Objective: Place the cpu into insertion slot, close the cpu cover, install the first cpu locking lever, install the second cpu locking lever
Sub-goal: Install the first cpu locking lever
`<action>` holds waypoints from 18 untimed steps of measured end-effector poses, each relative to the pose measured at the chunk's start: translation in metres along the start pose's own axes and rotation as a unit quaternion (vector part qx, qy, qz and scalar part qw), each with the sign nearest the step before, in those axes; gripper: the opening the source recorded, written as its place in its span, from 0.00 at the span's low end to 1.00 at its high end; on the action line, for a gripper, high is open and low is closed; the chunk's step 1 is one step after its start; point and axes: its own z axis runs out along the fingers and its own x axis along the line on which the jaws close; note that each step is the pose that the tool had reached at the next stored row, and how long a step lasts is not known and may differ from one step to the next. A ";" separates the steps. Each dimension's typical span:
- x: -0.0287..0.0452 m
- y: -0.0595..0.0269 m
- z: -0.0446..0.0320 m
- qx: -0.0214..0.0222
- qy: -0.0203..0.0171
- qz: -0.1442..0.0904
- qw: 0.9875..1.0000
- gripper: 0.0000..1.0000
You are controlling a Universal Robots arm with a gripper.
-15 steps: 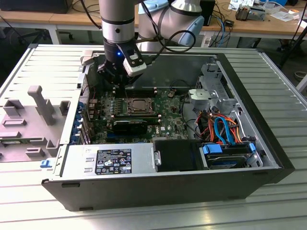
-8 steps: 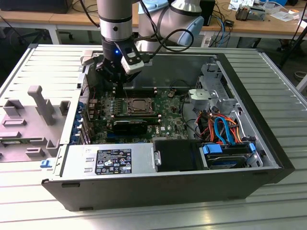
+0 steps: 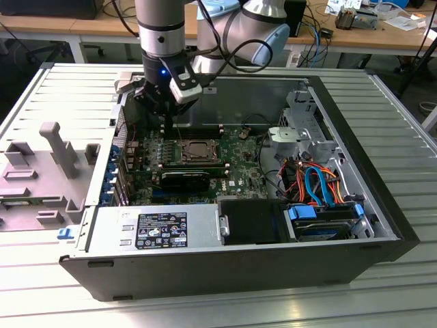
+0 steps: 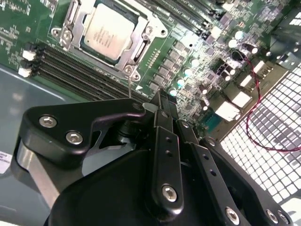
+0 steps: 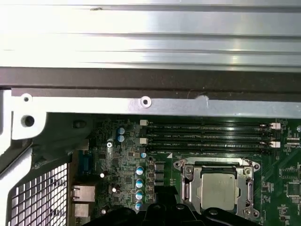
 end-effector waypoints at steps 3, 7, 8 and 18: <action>-0.0001 0.0034 0.0005 -0.004 0.000 -0.004 1.000 0.11; 0.0002 0.0104 0.0011 -0.016 -0.001 -0.004 1.000 0.11; 0.0004 0.0113 0.0012 -0.020 -0.001 -0.004 1.000 0.11; -0.0116 0.0115 0.0022 -0.028 0.000 -0.010 1.000 0.11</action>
